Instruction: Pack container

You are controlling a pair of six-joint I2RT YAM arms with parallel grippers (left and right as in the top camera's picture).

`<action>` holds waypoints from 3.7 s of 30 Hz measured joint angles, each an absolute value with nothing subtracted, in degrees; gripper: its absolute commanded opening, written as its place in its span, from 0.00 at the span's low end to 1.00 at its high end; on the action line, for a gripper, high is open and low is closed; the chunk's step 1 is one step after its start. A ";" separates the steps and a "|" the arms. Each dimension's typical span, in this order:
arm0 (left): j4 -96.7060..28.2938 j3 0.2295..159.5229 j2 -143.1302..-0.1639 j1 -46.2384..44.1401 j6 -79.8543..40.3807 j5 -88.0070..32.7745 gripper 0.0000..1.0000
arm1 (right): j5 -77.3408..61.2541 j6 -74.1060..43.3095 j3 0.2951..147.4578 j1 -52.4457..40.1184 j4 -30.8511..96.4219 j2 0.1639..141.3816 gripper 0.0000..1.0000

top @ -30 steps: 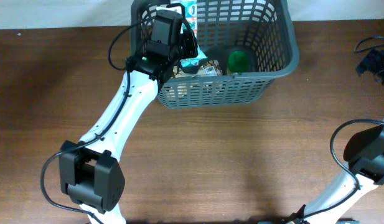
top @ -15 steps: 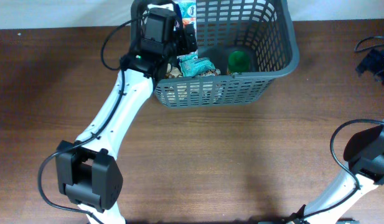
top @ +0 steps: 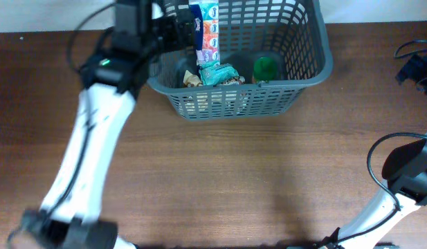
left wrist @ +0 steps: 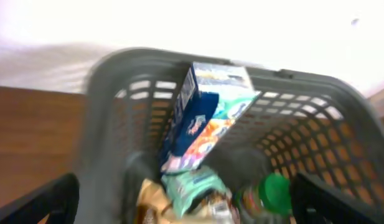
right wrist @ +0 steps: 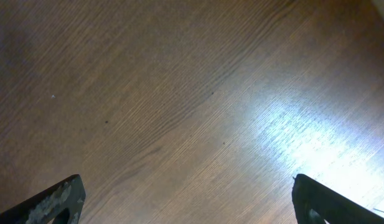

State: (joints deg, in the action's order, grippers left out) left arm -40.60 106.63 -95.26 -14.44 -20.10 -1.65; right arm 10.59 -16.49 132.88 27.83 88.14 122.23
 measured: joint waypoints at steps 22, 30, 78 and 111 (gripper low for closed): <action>-84.58 108.49 -69.97 -13.74 -18.22 -3.64 0.99 | 10.59 -16.49 132.88 27.83 88.14 122.23 0.99; -92.07 108.16 -59.18 -13.74 -22.13 -0.60 0.99 | 10.59 -16.49 132.88 27.83 88.14 122.23 0.99; -84.47 80.38 -25.87 -11.70 -15.05 -2.92 0.99 | 10.59 -16.51 132.88 27.83 88.12 122.23 0.99; -28.23 31.42 -0.80 -1.41 9.91 -15.31 0.99 | 10.59 -16.51 132.88 27.83 88.14 122.23 0.99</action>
State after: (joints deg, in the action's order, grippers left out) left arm -28.23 31.42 -0.80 -1.41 9.91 -15.31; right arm 10.59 -16.51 132.88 27.83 88.14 122.23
